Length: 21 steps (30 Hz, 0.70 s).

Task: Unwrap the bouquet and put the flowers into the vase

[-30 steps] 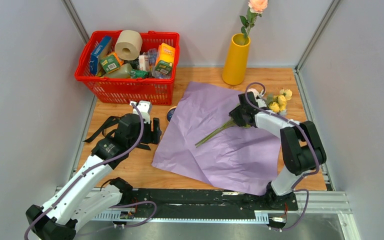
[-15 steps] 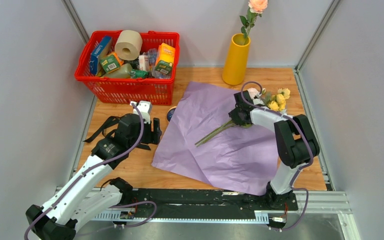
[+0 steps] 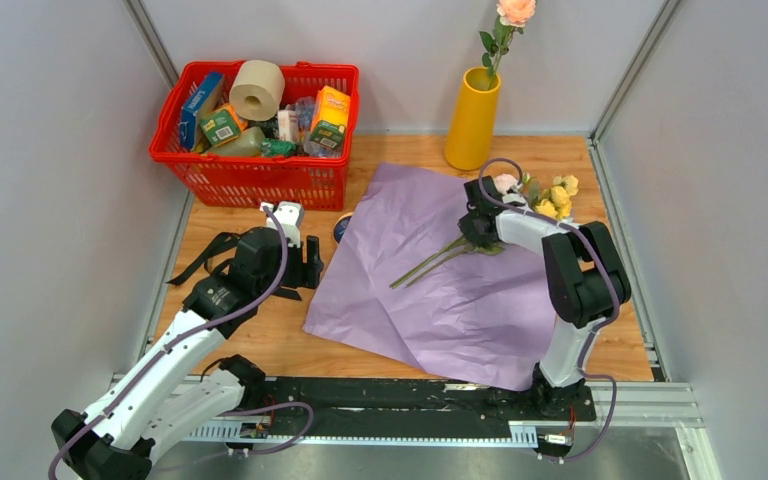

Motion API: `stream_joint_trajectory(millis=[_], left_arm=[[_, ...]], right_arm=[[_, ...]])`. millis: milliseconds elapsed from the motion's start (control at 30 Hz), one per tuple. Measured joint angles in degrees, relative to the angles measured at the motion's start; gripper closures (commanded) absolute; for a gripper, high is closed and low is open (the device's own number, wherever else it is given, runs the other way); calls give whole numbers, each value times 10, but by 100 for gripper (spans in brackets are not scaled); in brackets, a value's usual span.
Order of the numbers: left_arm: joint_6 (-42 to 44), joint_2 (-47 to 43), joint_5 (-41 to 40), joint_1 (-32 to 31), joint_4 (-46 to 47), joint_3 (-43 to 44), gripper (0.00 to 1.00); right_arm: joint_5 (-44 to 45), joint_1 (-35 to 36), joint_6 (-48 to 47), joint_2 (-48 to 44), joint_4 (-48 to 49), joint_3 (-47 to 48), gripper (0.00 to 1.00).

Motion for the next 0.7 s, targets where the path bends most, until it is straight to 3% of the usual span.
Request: stream_joint_trajectory(millis=[300, 700], left_arm=[[0, -16, -10, 0, -2, 0, 24], [0, -21, -23, 0, -2, 0, 24]], right_arm=[[29, 16, 2, -13, -13, 2, 100], [62, 42, 3, -125, -30, 2, 100]])
